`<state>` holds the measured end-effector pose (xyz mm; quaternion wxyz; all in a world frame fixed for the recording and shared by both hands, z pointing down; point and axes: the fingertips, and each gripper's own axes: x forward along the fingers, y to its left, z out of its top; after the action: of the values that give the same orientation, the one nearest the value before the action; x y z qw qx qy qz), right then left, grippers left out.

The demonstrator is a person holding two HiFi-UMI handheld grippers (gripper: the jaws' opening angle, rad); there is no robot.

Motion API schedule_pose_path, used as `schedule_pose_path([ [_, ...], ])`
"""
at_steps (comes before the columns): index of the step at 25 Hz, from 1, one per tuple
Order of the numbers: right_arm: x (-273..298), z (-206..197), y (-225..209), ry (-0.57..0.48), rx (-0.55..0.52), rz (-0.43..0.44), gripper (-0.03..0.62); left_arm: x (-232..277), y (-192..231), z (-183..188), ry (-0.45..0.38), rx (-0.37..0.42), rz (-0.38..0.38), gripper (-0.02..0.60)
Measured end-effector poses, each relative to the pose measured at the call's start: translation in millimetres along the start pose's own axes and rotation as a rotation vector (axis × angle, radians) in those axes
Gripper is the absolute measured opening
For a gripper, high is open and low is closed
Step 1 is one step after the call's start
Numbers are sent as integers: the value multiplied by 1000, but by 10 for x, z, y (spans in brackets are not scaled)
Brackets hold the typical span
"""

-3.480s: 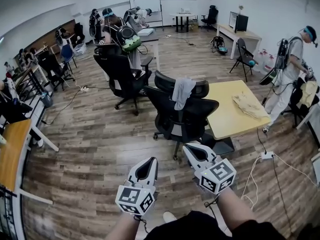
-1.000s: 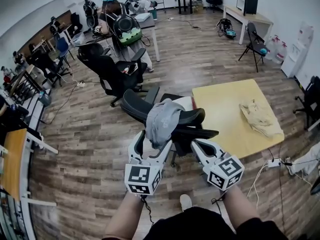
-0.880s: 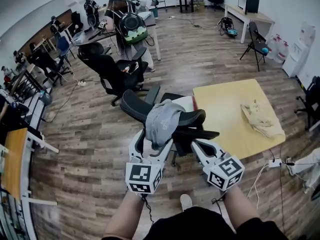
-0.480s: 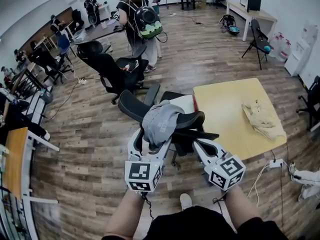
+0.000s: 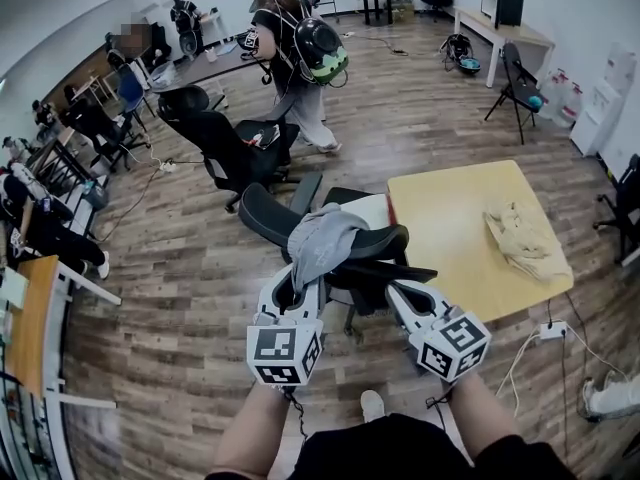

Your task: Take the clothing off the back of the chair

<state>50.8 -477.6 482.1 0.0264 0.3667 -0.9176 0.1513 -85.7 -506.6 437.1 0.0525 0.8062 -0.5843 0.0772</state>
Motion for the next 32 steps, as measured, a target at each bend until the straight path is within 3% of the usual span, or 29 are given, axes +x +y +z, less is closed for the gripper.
schedule_pose_path([
  [15,-123,29,490,-13,-20,16,12,-552,19,99,-19,-17,-30,60],
  [32,-231,-142,1871,-36,-33,51,12,-2105,545,-82,-36,-28,36,58],
])
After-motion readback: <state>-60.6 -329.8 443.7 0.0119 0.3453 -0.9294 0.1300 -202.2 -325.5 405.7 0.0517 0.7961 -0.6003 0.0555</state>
